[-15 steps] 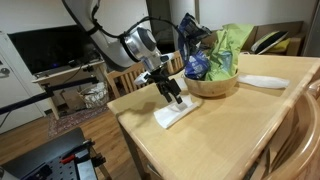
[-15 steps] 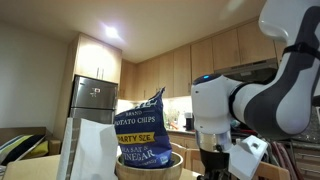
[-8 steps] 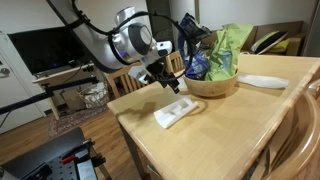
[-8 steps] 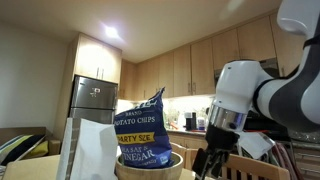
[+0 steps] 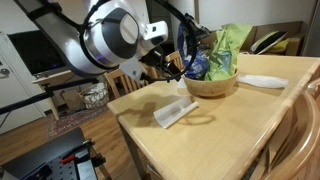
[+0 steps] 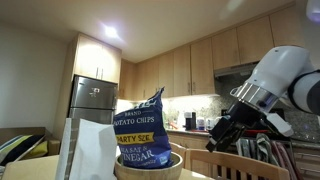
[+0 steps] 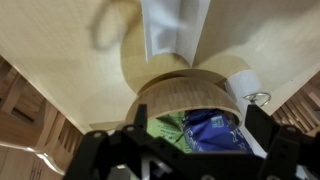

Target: Use the serviette to wipe the table.

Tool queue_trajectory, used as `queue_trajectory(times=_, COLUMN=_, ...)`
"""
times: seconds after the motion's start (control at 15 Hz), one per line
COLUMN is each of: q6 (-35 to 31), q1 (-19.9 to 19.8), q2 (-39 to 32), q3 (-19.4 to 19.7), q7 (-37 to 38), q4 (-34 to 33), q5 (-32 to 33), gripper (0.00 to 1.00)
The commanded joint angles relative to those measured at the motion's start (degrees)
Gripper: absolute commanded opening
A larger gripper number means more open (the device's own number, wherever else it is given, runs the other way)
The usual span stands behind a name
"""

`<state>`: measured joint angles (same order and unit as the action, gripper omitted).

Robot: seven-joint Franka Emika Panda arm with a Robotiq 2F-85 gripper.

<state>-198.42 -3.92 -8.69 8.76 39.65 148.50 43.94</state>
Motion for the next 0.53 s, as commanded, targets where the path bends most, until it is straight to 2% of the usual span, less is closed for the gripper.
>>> queue_trajectory(times=0.0, q6=-0.15, q1=-0.87, q2=8.34, q3=0.20, q7=-1.16, q4=5.80, q5=0.08, gripper=1.00)
queue_trajectory(times=0.27, q6=-0.11, q1=-0.95, q2=13.26, q3=0.54, q7=-1.32, q4=9.34, q5=0.11, gripper=1.00)
queue_trajectory(times=0.33, q6=-0.10, q1=-0.92, q2=13.65, q3=0.57, q7=-1.09, q4=9.91, q5=0.61, gripper=1.00)
queue_trajectory(times=0.4, q6=-0.07, q1=-0.61, q2=10.45, q3=0.22, q7=-0.18, q4=7.13, q5=0.22, gripper=1.00)
queue_trajectory(times=0.47, q6=-0.06, q1=-0.61, q2=11.25, q3=0.23, q7=-0.18, q4=7.90, q5=0.22, gripper=1.00)
